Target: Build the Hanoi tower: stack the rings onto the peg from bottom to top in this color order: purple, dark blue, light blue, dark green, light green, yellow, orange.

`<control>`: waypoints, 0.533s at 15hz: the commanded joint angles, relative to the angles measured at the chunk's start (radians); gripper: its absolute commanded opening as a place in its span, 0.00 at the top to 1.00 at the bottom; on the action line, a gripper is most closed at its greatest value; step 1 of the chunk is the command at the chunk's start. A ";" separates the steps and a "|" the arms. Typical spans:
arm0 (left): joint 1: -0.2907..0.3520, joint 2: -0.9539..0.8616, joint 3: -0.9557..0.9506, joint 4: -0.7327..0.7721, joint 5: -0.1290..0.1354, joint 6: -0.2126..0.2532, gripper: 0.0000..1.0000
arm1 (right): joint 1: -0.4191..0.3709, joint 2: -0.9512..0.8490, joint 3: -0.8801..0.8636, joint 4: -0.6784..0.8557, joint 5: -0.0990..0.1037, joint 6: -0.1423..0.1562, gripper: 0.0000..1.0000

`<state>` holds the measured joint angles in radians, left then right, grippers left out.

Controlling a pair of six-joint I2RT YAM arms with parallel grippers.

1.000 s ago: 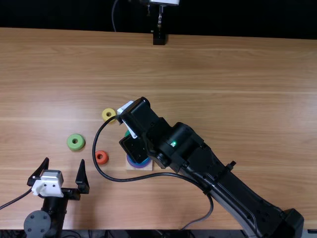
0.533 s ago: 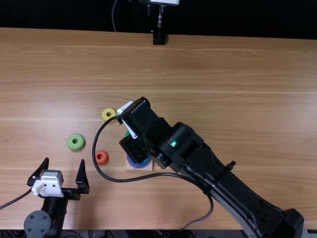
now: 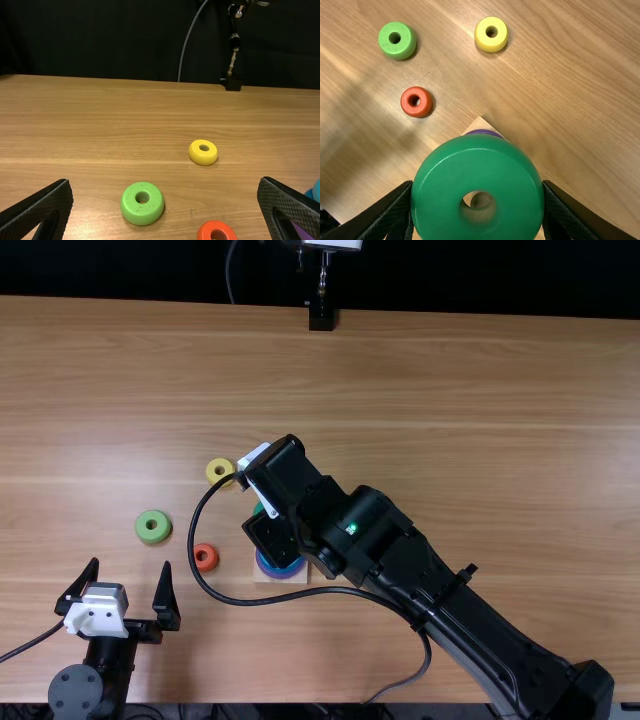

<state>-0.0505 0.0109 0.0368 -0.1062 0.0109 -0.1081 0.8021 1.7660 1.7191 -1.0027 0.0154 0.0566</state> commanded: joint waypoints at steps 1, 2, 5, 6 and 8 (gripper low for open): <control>0.012 -0.011 -0.037 -0.004 0.000 0.007 0.00 | -0.012 -0.033 -0.004 -0.002 0.001 -0.003 1.00; 0.012 -0.011 -0.037 -0.004 0.000 0.007 0.00 | -0.012 -0.033 -0.004 -0.002 0.001 -0.003 1.00; 0.012 -0.011 -0.037 -0.004 0.000 0.007 0.00 | -0.029 -0.034 -0.004 -0.003 0.001 -0.005 1.00; 0.012 -0.011 -0.037 -0.004 0.000 0.007 0.00 | -0.029 -0.034 -0.004 -0.003 0.001 -0.005 1.00; 0.012 -0.011 -0.037 -0.004 0.000 0.007 0.00 | -0.029 -0.034 -0.007 -0.003 0.001 -0.003 1.00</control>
<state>-0.0505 0.0109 0.0368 -0.1066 0.0113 -0.1081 0.7826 1.7660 1.7191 -1.0031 0.0154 0.0566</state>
